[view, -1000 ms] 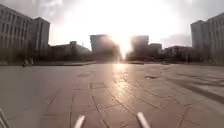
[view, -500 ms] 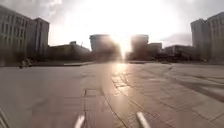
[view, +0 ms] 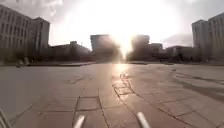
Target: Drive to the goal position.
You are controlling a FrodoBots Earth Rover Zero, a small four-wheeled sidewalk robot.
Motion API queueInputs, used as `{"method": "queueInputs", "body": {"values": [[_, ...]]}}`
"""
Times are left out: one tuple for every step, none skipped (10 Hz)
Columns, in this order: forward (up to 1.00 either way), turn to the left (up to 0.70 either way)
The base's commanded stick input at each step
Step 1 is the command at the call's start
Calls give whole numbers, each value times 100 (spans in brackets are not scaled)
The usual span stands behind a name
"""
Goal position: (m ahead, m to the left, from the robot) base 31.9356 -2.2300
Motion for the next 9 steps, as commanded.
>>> {"method": "queueInputs", "body": {"values": [[100, 0], [100, 0], [100, 0], [100, 0], [100, 0], [100, 0], [100, -4], [100, -19], [100, 0]]}}
